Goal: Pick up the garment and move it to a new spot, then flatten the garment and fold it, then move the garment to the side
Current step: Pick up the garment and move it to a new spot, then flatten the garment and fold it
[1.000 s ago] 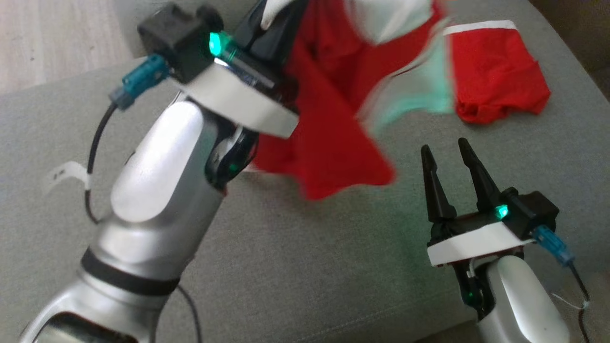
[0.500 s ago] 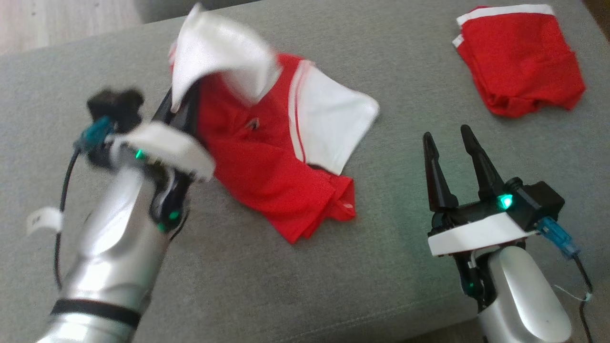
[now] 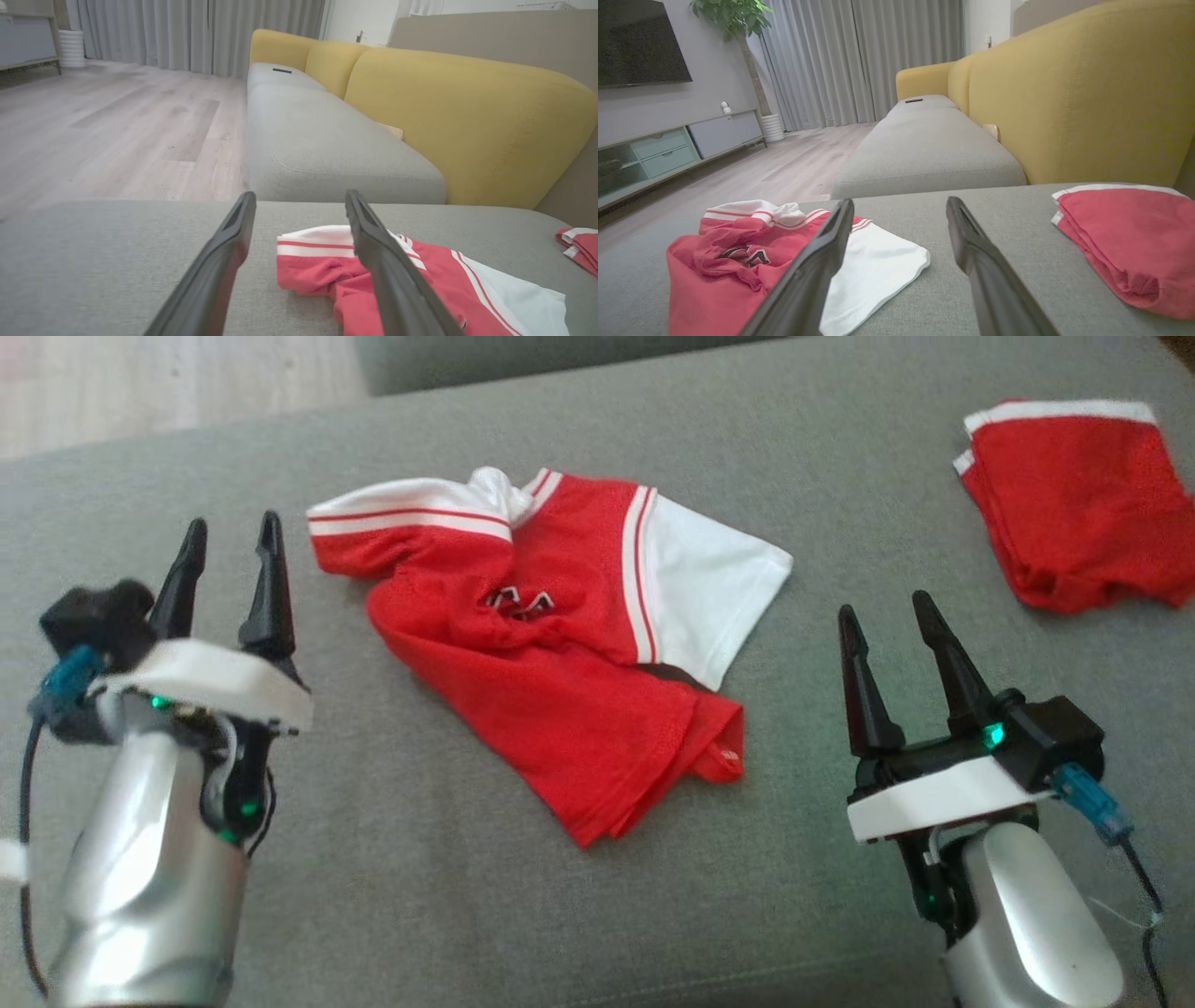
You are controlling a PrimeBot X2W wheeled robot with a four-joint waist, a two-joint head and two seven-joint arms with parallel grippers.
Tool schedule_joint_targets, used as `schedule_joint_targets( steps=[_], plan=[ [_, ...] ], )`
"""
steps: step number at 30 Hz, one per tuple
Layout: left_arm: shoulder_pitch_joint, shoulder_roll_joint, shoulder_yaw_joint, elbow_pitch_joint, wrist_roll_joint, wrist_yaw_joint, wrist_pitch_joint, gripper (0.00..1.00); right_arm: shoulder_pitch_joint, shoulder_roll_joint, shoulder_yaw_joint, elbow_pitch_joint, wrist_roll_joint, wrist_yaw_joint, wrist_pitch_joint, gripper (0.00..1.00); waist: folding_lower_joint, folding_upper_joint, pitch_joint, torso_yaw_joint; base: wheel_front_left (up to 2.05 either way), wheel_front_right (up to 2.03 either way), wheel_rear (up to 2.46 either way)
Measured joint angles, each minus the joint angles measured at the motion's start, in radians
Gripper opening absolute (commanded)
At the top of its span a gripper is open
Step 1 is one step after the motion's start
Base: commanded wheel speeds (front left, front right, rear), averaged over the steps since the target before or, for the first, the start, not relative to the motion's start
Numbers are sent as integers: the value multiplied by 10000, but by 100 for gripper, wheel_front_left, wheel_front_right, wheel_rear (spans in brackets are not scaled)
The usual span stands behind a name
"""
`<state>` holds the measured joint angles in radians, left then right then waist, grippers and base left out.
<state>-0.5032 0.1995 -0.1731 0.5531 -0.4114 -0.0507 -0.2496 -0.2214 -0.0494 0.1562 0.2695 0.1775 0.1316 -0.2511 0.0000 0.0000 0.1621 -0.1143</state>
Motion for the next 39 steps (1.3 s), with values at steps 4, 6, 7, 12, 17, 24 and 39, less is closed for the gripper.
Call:
schedule_joint_targets(
  steps=[4,6,7,12,17,24,39],
  plan=[
    [966,-58,437,-1404,713,-215,-2,100,71,0,-130,6,-178,0,0,100,0,0,-362,250,0,0,0],
    [1483,-173,629,-2146,1058,-301,-35,100,89,0,-219,0,-278,0,0,100,0,0,-522,387,0,0,0],
    [1767,-236,713,-2479,1195,-318,-63,100,91,0,-265,-15,-320,0,0,100,0,0,-594,457,0,0,0],
    [3227,-748,1127,-3791,1801,-391,-65,100,316,0,-351,-102,-470,0,0,100,0,0,-894,744,0,0,0],
    [4272,-1214,1168,-4562,2263,-491,-67,100,730,2,-420,-105,-470,0,0,100,0,0,-1074,913,0,0,0],
    [4585,-1421,991,-4782,2817,-598,-67,100,808,2,-433,-107,-468,0,0,100,0,0,-1095,981,0,0,0],
    [4231,-1503,750,-4629,2828,-729,-67,100,284,4,-830,803,-836,0,161,100,0,0,-284,1241,0,0,0]
  ],
)
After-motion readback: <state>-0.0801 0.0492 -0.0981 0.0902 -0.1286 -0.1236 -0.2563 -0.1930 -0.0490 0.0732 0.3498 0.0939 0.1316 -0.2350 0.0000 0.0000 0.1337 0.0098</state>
